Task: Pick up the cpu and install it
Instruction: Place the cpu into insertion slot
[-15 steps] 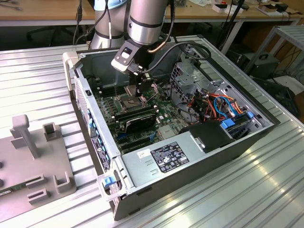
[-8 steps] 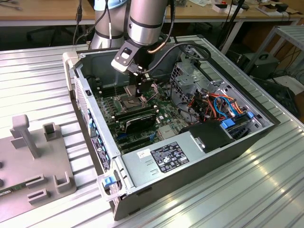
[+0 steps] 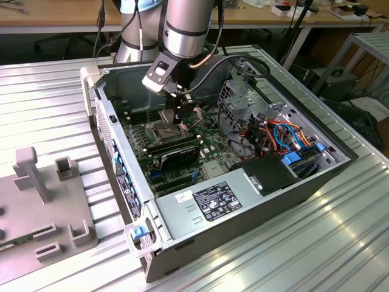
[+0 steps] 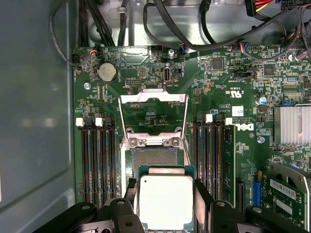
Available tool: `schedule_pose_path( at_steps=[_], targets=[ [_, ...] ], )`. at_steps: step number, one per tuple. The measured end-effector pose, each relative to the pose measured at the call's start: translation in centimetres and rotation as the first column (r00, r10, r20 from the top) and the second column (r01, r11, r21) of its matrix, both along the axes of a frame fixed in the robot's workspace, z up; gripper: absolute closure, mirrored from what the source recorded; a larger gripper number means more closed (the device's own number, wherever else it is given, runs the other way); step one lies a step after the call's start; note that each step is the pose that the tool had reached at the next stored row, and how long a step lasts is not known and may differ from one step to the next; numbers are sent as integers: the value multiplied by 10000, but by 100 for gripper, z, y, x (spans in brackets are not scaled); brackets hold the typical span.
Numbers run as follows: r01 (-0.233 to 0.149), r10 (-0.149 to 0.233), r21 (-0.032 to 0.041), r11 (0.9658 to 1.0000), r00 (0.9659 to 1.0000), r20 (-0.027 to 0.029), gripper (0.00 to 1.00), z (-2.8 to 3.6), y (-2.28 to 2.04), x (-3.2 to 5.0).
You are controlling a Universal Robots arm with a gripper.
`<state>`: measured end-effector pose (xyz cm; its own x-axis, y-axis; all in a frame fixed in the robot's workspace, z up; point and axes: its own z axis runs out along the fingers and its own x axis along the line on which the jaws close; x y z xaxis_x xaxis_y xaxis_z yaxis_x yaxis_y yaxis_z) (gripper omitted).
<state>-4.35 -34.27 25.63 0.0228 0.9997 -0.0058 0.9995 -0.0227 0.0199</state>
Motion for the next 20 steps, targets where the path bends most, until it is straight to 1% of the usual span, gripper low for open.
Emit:
schedule_pose_path(
  at_steps=[2,4,9,11,14,20],
  targets=[
    [0,0,5,10000,10000,3,45,-7,1,0],
    [0,0,-1,10000,10000,0,45,-38,0,0],
    [0,0,1,10000,10000,0,45,-144,0,0],
    [-37,37,1,10000,10000,0,45,-157,1,1],
    [-212,212,0,9998,9998,0,45,-182,5,2],
    [-258,258,0,9997,9997,0,45,-304,7,2]
  ],
)
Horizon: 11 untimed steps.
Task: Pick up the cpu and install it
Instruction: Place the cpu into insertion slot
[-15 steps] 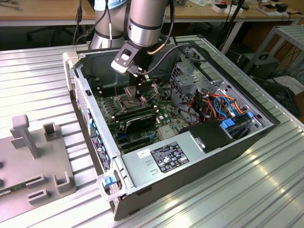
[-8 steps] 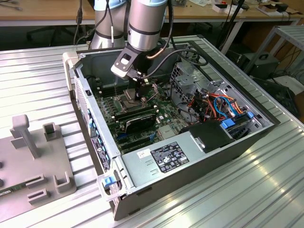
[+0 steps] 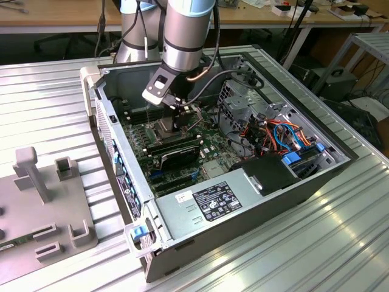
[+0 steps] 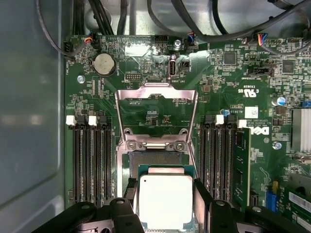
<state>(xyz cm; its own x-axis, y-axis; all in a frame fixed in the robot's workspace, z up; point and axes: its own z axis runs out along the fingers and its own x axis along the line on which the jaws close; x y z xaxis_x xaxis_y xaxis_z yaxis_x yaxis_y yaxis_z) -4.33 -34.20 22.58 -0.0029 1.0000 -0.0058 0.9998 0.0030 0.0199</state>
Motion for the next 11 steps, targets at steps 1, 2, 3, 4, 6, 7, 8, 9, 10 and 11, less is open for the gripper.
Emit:
schedule_pose_path(
  at_steps=[1,2,3,4,6,7,8,9,10,11],
  targets=[
    [0,0,0,10000,10000,0,45,-19,1,0],
    [0,0,-1,10000,10000,0,45,-37,2,0],
    [0,0,0,10000,10000,0,45,-60,4,0],
    [0,0,0,10000,10000,0,45,-77,4,0],
    [0,0,0,10000,10000,0,45,-105,6,0],
    [0,0,-1,10000,10000,-1,45,-109,6,1],
    [1,-1,-2,10000,10000,-2,45,-109,6,1],
    [1,-1,-3,10000,10000,-1,45,-109,6,1],
    [1,-1,-1,10000,10000,0,45,-110,7,1],
    [0,0,0,10000,10000,0,45,-110,7,2]
  ],
)
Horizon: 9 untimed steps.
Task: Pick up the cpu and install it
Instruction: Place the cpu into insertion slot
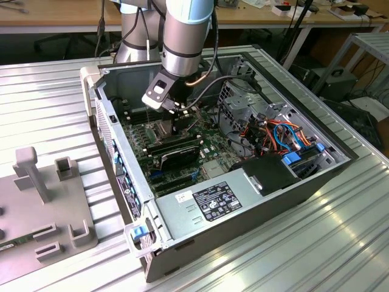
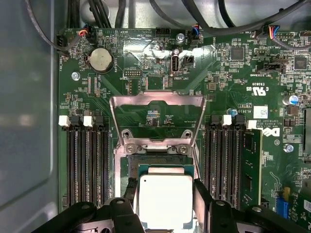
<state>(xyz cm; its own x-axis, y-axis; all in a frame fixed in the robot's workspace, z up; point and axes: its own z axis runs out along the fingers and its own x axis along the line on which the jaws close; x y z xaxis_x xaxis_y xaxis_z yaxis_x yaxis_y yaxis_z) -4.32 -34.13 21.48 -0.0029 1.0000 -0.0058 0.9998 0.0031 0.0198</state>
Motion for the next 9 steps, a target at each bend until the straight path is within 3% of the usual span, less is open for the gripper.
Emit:
schedule_pose_path(
  at_steps=[5,9],
  targets=[
    [-2,2,16,10000,10000,2,45,-1,21,2],
    [-117,117,14,9999,9999,0,45,-55,49,5]
  ],
)
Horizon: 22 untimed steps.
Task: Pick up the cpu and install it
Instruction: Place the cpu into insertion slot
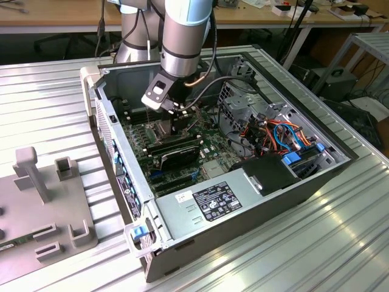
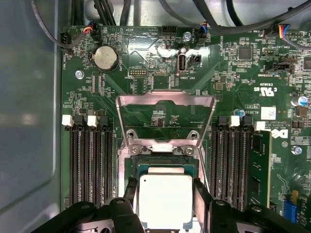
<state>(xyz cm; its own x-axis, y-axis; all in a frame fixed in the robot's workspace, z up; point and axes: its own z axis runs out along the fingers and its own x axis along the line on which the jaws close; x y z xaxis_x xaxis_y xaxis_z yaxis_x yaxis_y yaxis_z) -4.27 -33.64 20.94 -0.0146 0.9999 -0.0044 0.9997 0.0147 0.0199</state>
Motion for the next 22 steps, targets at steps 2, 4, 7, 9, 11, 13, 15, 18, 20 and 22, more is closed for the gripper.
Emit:
schedule_pose_path(
  at_steps=[2,4,7,9,11,13,15,18,20,22],
  targets=[
    [-16,16,1,10000,10000,1,45,-21,10,6],
    [-19,19,-1,10000,10000,0,45,-50,13,10],
    [-19,19,-1,10000,10000,-2,45,-112,14,11],
    [-20,20,2,10000,10000,1,38,-123,15,11],
    [-20,20,-2,10000,10000,-2,38,-115,14,10],
    [-19,19,-1,10000,10000,-1,38,-80,14,11],
    [-20,20,-2,10000,10000,-1,38,0,17,11],
    [-20,20,-22,10000,10000,-1,38,119,21,11],
    [-20,20,-47,10000,10000,0,38,201,21,11],
    [-19,19,-79,10000,10000,-1,38,291,23,11]
  ],
)
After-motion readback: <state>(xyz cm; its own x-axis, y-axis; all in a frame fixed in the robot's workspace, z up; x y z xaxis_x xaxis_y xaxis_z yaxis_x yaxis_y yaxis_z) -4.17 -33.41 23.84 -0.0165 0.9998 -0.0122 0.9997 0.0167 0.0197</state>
